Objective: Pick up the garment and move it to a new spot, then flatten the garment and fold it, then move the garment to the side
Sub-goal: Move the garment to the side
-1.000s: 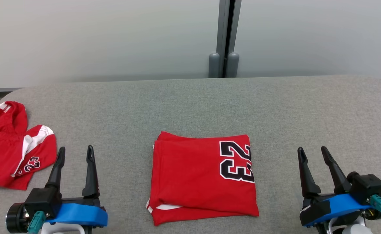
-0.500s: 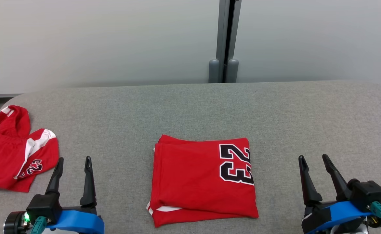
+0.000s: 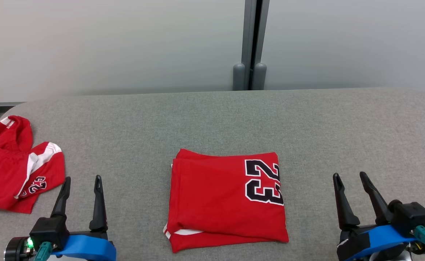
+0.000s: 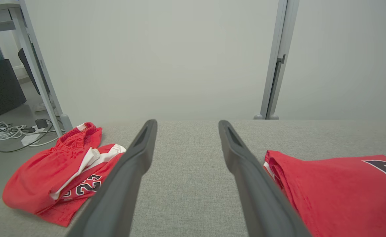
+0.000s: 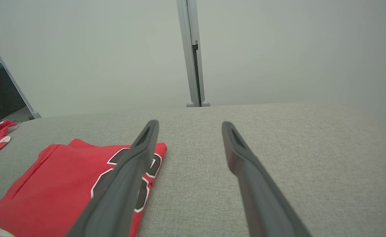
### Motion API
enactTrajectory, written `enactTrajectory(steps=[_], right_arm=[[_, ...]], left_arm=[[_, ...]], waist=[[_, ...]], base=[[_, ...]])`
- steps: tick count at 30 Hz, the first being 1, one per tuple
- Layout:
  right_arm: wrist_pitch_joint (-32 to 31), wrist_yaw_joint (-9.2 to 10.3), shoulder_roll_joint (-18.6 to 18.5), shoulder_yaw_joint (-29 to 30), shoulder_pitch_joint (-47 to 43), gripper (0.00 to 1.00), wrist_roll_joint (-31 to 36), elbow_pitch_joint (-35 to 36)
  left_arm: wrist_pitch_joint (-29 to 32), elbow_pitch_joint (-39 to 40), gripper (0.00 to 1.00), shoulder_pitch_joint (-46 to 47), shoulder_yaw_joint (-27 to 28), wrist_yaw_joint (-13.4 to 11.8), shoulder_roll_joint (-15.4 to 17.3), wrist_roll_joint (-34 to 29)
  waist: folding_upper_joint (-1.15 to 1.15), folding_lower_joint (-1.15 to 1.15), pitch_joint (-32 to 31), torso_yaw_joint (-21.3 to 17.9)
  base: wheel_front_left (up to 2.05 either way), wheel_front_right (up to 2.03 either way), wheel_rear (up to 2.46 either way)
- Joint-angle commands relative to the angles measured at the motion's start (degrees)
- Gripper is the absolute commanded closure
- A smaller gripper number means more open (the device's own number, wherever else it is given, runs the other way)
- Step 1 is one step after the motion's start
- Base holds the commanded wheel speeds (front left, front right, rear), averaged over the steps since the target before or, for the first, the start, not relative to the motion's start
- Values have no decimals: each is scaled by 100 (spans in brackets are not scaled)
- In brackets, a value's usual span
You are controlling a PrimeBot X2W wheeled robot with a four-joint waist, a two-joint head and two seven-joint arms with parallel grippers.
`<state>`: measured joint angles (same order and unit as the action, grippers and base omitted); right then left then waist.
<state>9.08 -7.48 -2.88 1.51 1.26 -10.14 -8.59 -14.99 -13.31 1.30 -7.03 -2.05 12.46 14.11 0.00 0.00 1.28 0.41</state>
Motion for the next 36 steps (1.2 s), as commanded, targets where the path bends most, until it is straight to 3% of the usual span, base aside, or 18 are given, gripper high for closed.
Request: enactTrajectory(steps=[1, 11, 19, 27, 36], right_arm=[[-25, -3, -2, 9, -71, 0, -2, 19], [-45, -3, -2, -5, 242, 0, 39, -108], [-429, -3, -2, -403, 916, 0, 44, -317], [-873, -3, -4, -674, 1323, 0, 19, -958], [-783, -3, -4, -824, 1491, 0, -24, -1852]], left_arm=[[-26, -14, 0, 14, 17, -33, 12, 19], [-26, 13, 0, 45, 13, -29, -6, 29], [-27, 20, 0, 162, -18, -12, -58, 12], [-26, -22, 0, 293, -27, 46, -136, -22], [-27, -32, 0, 395, 4, 96, -241, -80]], waist=[[0, 0, 5, -1], [0, 0, 51, 6], [0, 0, 188, 91], [0, 0, 371, 268], [0, 0, 604, 400]], base=[[0, 0, 0], [0, 0, 0], [0, 0, 0], [0, 0, 0], [0, 0, 0]])
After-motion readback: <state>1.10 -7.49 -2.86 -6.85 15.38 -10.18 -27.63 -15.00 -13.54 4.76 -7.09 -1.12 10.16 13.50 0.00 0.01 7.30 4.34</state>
